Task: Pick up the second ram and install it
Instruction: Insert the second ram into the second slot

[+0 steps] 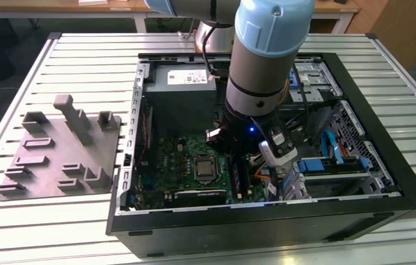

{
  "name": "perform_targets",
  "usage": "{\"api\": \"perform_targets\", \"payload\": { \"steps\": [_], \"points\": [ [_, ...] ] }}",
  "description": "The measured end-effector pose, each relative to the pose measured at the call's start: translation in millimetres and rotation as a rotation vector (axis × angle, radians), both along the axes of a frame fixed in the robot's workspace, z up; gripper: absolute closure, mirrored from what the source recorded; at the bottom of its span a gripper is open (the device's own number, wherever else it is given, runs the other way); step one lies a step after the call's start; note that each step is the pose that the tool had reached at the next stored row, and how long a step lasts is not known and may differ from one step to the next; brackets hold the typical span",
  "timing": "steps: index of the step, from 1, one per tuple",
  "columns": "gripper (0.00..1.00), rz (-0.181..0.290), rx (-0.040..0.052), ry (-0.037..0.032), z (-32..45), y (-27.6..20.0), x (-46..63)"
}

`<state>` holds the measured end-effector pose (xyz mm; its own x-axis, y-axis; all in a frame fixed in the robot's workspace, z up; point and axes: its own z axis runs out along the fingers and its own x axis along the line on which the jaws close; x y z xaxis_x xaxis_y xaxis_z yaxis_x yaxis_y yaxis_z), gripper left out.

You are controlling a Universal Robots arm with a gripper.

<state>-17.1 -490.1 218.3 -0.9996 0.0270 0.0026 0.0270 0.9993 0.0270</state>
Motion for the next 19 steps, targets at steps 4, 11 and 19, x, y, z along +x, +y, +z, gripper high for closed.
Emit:
{"api": "perform_targets", "payload": {
  "steps": [4,11,19],
  "points": [
    [0.86,0.009,-0.0001,0.0022,-0.7,0.0,1.2],
    [0.86,0.012,-0.0004,0.0026,-3.7,0.0,1.7],
    [0.86,0.016,-0.0048,0.0022,-3.9,0.3,1.9]
  ]
}}
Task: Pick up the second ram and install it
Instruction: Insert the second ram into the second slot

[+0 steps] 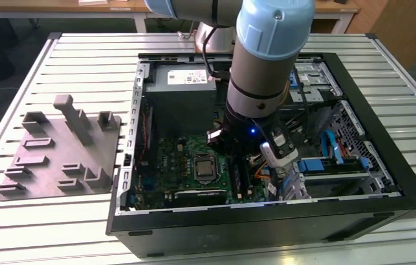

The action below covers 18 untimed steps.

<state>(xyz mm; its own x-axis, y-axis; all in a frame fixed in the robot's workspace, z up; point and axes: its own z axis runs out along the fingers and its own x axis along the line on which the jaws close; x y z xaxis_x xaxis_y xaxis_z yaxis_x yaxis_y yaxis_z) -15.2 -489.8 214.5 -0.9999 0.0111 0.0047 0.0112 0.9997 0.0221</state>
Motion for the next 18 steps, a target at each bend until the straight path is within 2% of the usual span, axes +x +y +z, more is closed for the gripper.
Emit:
{"api": "perform_targets", "payload": {
  "steps": [2,9,18],
  "points": [
    [0.86,0.002,-0.0041,0.0004,0.5,0.4,0.0],
    [0.86,0.002,-0.0044,0.0004,-4.5,0.6,0.0],
    [0.85,0.002,-0.0038,0.0004,-5.2,0.7,0.0]
  ]
}}
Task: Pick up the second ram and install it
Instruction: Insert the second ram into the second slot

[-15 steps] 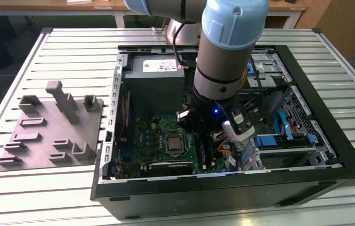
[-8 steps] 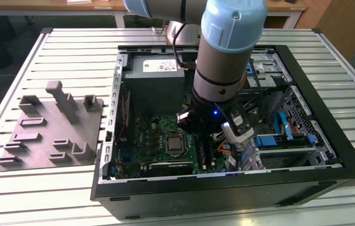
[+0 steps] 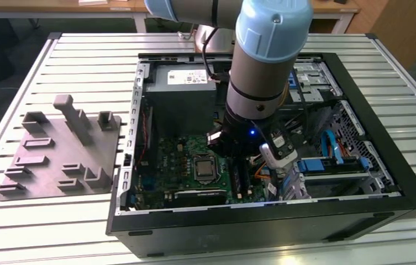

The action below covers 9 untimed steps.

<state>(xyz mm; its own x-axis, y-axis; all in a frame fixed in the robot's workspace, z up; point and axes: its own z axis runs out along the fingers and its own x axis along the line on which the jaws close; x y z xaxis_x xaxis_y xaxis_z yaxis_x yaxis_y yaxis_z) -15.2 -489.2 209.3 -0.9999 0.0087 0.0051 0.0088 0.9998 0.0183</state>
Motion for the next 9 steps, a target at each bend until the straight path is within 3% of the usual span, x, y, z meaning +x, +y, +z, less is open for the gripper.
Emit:
{"api": "perform_targets", "payload": {
  "steps": [3,4,9],
  "points": [
    [0.79,0.0,-0.0002,0.0,0.0,0.0,0.0],
    [0.73,0.0,-0.0004,0.0,0.1,-0.1,0.0],
    [0.73,0.0,-0.0006,0.0001,4.5,-0.1,0.0]
  ]
}}
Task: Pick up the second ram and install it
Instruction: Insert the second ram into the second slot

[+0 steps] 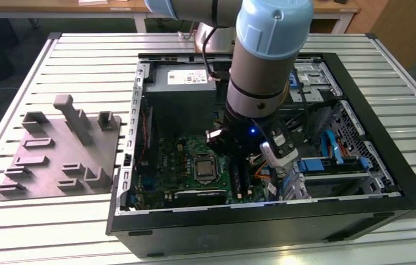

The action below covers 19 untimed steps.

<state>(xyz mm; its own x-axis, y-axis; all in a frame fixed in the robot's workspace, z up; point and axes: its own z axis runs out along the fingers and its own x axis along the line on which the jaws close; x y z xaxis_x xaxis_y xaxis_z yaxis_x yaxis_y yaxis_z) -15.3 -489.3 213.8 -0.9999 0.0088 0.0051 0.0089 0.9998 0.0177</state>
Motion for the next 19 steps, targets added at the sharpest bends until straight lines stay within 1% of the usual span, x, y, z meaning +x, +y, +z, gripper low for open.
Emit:
{"api": "perform_targets", "payload": {
  "steps": [7,10,16,18,19],
  "points": [
    [0.73,0.0,0.0001,0.0,19.6,0.1,0.0],
    [0.73,0.0,0.0002,0.0,31.1,0.1,0.0],
    [0.74,0.0,0.0001,-0.0003,56.9,0.2,0.0],
    [0.87,0.0,0.0001,-0.0003,65.7,0.2,0.0],
    [0.87,0.0,0.0002,-0.0004,70.4,0.3,0.0]
  ]
}}
